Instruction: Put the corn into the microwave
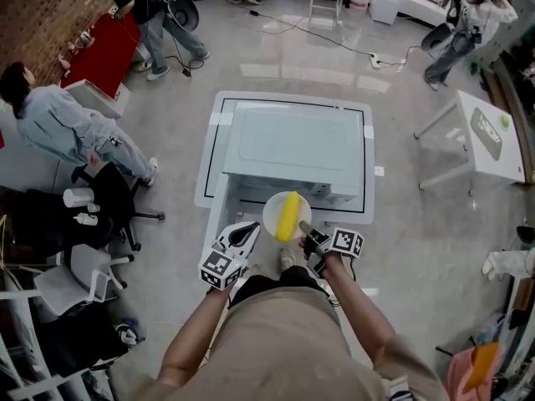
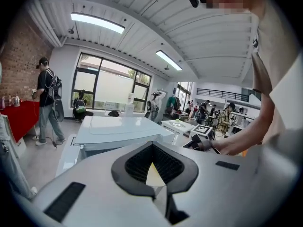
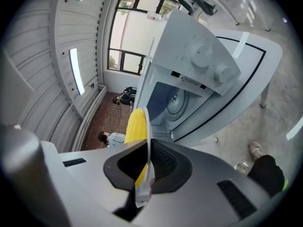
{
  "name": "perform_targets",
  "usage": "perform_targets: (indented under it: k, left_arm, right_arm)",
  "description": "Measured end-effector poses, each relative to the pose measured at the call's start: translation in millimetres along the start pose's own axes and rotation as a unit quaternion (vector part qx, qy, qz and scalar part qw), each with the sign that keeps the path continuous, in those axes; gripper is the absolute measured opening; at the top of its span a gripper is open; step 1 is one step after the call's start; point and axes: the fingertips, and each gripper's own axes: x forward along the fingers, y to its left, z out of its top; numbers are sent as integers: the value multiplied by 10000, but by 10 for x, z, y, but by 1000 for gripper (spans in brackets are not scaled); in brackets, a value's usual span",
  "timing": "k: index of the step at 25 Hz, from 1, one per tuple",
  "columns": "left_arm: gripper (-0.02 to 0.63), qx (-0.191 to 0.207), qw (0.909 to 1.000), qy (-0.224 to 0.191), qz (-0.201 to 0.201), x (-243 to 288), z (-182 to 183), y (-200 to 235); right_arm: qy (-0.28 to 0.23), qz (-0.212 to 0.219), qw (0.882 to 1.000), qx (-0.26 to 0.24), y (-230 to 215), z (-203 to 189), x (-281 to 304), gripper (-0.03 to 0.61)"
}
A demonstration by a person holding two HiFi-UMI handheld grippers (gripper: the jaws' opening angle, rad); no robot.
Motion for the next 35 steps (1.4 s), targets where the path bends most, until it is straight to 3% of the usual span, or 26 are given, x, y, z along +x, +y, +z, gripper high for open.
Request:
perform_targets:
  k: [7,11,20,28,35]
  left_arm:
    - [5,-274,9983,-12,516,180,-180,182]
    - [5,-440,9966,30,698,237,-283,300]
    - [5,-344,9973,375,535,444,-411,512]
    - [5,-188,9975,590,342,575,-427,547]
    - [5,-130,9973,663,289,630,-411,606]
  right_arm:
    - [226,-52,9994,-270,-381,138,351,17]
    - [167,-41,9998,-93,-615,181,560,17]
    - [-333,-285,9990,125,-1100,417,886,17]
    - [-910,-17,9949,444,-1250,687,1202,17]
    - [-1175,-130,9916,521,-1345,865,1470,17]
